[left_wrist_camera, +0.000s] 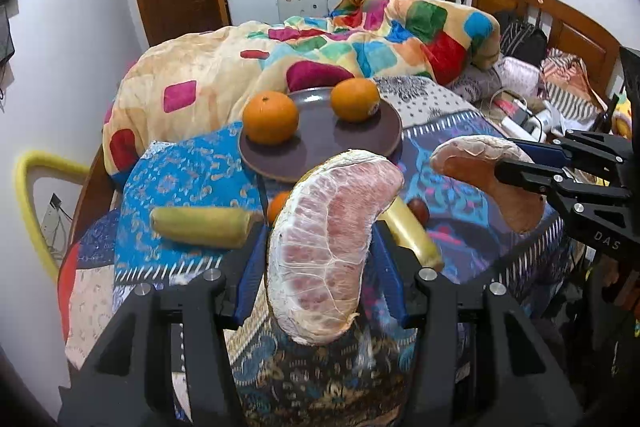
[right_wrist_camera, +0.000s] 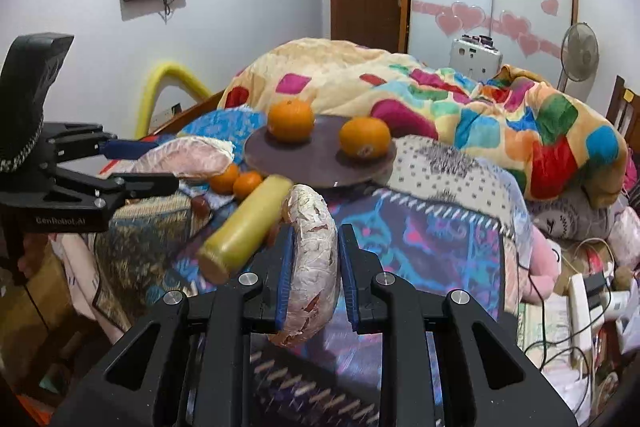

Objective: Organize fruits
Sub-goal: 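Lower both pomelo segments onto the plate beside the oranges and open both tools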

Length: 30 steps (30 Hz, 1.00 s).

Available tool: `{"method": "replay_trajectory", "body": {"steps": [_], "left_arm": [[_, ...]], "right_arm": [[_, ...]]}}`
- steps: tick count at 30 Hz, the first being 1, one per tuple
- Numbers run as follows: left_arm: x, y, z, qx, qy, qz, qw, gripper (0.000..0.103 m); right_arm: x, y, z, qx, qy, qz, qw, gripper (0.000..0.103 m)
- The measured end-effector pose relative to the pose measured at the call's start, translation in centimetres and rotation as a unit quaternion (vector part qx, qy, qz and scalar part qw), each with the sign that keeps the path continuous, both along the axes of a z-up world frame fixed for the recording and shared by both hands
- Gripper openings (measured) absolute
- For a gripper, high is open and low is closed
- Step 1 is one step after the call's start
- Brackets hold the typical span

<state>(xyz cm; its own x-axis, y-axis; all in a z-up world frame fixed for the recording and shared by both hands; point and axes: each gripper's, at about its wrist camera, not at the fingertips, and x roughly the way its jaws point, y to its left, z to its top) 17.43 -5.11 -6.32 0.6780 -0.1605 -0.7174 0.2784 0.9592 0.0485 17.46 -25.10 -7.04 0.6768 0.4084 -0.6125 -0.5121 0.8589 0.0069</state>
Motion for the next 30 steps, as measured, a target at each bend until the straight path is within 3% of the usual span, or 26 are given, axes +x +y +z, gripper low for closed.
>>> {"method": "replay_trajectory", "body": {"steps": [12, 22, 30], "left_arm": [[4.8, 0.5, 0.5, -0.009, -0.023, 0.014, 0.9996, 0.052], [10.1, 1.2, 0.6, -0.018, -0.033, 0.031, 0.9988, 0.052], [13.8, 1.7, 0.1, -0.025, -0.017, 0.061, 0.9977, 0.052]], "right_arm": [[5.0, 0.5, 1.5, 0.021, -0.023, -0.016, 0.999, 0.021], [10.0, 3.0, 0.8, 0.009, -0.020, -0.008, 1.000, 0.021], [12.5, 4.9, 0.3, -0.002, -0.010, 0.004, 1.000, 0.021]]}}
